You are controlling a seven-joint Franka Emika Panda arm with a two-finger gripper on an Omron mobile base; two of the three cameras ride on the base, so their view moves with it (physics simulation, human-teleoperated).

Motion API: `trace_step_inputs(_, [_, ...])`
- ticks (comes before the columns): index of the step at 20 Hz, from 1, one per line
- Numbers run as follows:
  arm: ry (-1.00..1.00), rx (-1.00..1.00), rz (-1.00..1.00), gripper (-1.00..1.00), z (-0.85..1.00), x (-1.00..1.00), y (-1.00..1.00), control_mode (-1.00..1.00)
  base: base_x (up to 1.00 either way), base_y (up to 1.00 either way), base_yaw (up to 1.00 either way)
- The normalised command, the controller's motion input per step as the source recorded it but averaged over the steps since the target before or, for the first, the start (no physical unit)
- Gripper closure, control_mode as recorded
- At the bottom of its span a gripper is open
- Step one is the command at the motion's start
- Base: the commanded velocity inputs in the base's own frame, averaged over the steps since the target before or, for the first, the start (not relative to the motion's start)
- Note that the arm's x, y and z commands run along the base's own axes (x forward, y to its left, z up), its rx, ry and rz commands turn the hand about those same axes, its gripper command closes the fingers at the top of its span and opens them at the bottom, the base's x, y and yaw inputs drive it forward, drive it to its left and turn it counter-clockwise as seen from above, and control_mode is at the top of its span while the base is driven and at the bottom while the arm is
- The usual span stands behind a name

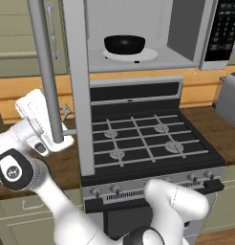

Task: Open the microwave, place the bowl with waffle inside the microwave, then close the microwave door and turn it on.

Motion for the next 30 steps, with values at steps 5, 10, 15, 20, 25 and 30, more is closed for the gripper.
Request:
trace_step_inputs(5, [-0.08,0.43,0.08,1.0,0.71,0.0,-1.0,-1.0,0.0,0.0,0.0])
trace_step_inputs(10, [-0.06,0.5,0.14,1.0,0.74,0.0,-1.0,-1.0,0.0,0.0,0.0])
trace_step_inputs(15, [-0.04,0.5,0.17,1.0,0.6,0.1,-1.0,-1.0,0.0,0.0,0.0])
trace_step_inputs(20, [0.0,0.4,0.21,1.0,0.1,0.72,-1.0,-1.0,0.0,0.0,0.0])
trace_step_inputs(25, [0.0,0.21,0.24,1.0,-0.16,1.0,-0.85,-1.0,0.0,0.0,0.0])
trace_step_inputs(30, [-0.06,0.15,0.24,1.0,-0.26,1.0,-0.43,-1.0,0.0,0.0,0.0])
